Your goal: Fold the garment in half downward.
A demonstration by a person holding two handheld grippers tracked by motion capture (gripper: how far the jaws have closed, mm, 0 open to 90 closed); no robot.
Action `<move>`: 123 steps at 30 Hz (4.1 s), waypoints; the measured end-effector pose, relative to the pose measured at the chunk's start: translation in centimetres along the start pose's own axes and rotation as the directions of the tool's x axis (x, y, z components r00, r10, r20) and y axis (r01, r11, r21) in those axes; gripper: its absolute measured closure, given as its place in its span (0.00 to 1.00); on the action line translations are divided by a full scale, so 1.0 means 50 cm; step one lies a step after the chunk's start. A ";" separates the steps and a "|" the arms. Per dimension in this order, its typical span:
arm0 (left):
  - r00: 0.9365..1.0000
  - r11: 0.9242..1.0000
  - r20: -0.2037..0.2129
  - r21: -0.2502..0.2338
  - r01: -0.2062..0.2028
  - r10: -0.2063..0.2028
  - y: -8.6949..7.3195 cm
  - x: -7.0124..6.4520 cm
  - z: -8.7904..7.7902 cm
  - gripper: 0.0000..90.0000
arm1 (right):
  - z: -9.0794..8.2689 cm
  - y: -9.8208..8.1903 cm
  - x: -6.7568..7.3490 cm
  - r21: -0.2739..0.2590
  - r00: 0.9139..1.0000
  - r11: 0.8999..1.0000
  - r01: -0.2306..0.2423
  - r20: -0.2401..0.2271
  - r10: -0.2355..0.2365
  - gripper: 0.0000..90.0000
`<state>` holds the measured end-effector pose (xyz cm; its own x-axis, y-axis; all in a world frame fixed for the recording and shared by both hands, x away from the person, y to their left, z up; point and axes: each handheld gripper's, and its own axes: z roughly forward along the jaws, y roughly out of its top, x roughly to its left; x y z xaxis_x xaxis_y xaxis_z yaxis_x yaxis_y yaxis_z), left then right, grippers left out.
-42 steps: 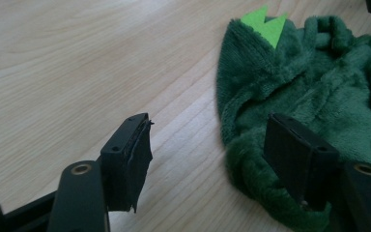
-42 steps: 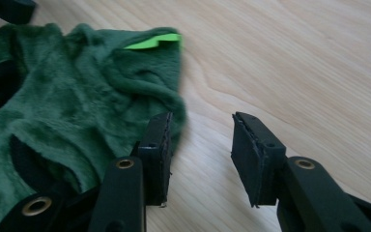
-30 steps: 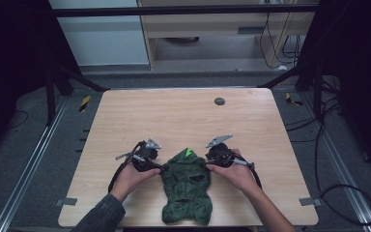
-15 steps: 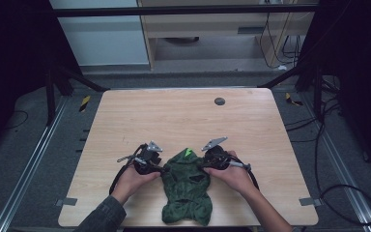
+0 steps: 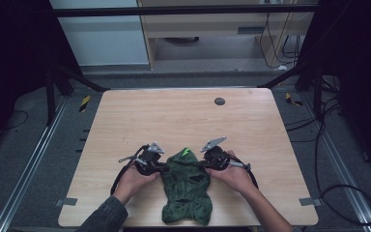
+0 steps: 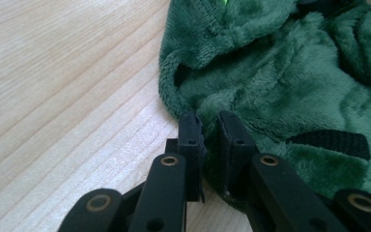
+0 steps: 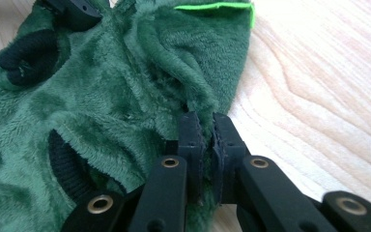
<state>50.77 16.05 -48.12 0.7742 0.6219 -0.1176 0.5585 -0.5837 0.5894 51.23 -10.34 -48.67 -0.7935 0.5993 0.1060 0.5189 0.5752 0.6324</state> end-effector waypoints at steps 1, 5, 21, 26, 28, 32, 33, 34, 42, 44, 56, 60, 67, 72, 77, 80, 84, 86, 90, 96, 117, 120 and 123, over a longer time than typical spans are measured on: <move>1.000 1.000 -0.001 0.001 -0.002 0.002 0.002 0.001 -0.001 0.90 | -0.002 0.001 -0.001 -0.003 1.000 1.000 -0.001 -0.001 0.001 0.94; 1.000 1.000 -0.009 -0.009 -0.002 0.002 0.011 0.002 -0.008 0.91 | -0.013 0.011 -0.006 -0.004 1.000 1.000 0.010 0.006 -0.010 0.94; 0.999 0.999 -0.040 -0.026 -0.031 0.030 0.057 0.009 -0.031 0.90 | -0.046 0.053 -0.032 -0.021 0.999 1.000 0.020 0.032 -0.019 0.94; 0.998 0.999 -0.040 -0.017 -0.040 0.039 0.064 0.011 -0.035 0.90 | -0.052 0.059 -0.035 -0.018 0.999 0.999 0.029 0.032 -0.029 0.94; 0.998 0.999 -0.040 -0.015 -0.041 0.040 0.066 0.011 -0.036 0.90 | -0.053 0.061 -0.035 -0.010 0.999 0.999 0.032 0.033 -0.032 0.94; 0.998 0.999 -0.045 -0.007 -0.052 0.051 0.072 0.012 -0.038 0.90 | -0.057 0.067 -0.034 -0.008 0.999 0.999 0.036 0.033 -0.036 0.94; 0.997 0.999 -0.046 -0.005 -0.054 0.054 0.073 0.012 -0.038 0.90 | -0.057 0.068 -0.034 -0.011 0.999 0.999 0.040 0.032 -0.040 0.94; 0.998 0.999 -0.048 -0.007 -0.049 0.049 0.074 0.013 -0.039 0.90 | -0.058 0.071 -0.034 -0.010 0.999 0.999 0.043 0.033 -0.042 0.94; 0.997 0.999 -0.051 -0.004 -0.054 0.053 0.084 0.018 -0.044 0.90 | -0.072 0.092 -0.038 -0.011 0.998 0.999 0.052 0.040 -0.051 0.93; 0.997 0.998 -0.055 -0.006 -0.058 0.057 0.089 0.019 -0.047 0.90 | -0.076 0.096 -0.039 -0.012 0.998 0.999 0.053 0.044 -0.053 0.93; 0.997 0.999 -0.065 -0.008 -0.049 0.048 0.119 0.037 -0.060 0.91 | -0.093 0.119 -0.054 -0.038 0.997 0.998 0.051 0.054 -0.049 0.93; 0.996 0.999 -0.075 -0.009 -0.051 0.050 0.131 0.041 -0.062 0.90 | -0.098 0.131 -0.064 -0.043 0.997 0.998 0.049 0.065 -0.046 0.93; 0.996 0.998 -0.082 -0.031 -0.048 0.045 0.151 0.049 -0.072 0.91 | -0.104 0.147 -0.075 -0.049 0.995 0.998 0.044 0.087 -0.040 0.94; 0.995 0.998 -0.090 -0.041 -0.046 0.043 0.160 0.056 -0.078 0.90 | -0.108 0.157 -0.081 -0.065 0.994 0.997 0.047 0.101 -0.040 0.94; 0.995 0.998 -0.094 -0.046 -0.051 0.046 0.160 0.057 -0.080 0.90 | -0.110 0.163 -0.083 -0.067 0.994 0.997 0.048 0.105 -0.041 0.94; 0.994 0.998 -0.099 -0.052 -0.045 0.040 0.162 0.060 -0.082 0.90 | -0.112 0.166 -0.084 -0.071 0.993 0.996 0.052 0.109 -0.044 0.94; 0.994 0.998 -0.106 -0.054 -0.045 0.039 0.169 0.067 -0.086 0.90 | -0.115 0.174 -0.086 -0.084 0.992 0.995 0.052 0.117 -0.042 0.94; 0.994 0.998 -0.105 -0.052 -0.044 0.038 0.171 0.067 -0.088 0.90 | -0.115 0.177 -0.086 -0.088 0.992 0.994 0.057 0.120 -0.046 0.94; 0.993 0.998 -0.115 -0.057 -0.041 0.034 0.178 0.073 -0.093 0.90 | -0.117 0.184 -0.089 -0.092 0.991 0.994 0.057 0.126 -0.045 0.94; 0.991 0.997 -0.128 -0.061 -0.047 0.039 0.185 0.074 -0.097 0.90 | -0.122 0.193 -0.091 -0.098 0.990 0.993 0.062 0.133 -0.048 0.93; 0.988 0.996 -0.147 -0.080 -0.051 0.039 0.210 0.083 -0.109 0.90 | -0.137 0.214 -0.100 -0.116 0.986 0.991 0.061 0.161 -0.042 0.93; 0.988 0.996 -0.151 -0.074 -0.052 0.040 0.213 0.085 -0.111 0.90 | -0.136 0.216 -0.098 -0.115 0.986 0.991 0.062 0.162 -0.043 0.93; 0.988 0.996 -0.150 -0.077 -0.053 0.041 0.214 0.086 -0.111 0.90 | -0.137 0.219 -0.099 -0.113 0.985 0.992 0.062 0.166 -0.043 0.93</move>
<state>58.43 15.39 -37.88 0.7433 0.6684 0.0275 0.4918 -0.5738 0.6549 58.64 -10.82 -37.03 -0.7510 0.6584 -0.0504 0.4291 0.5445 0.7207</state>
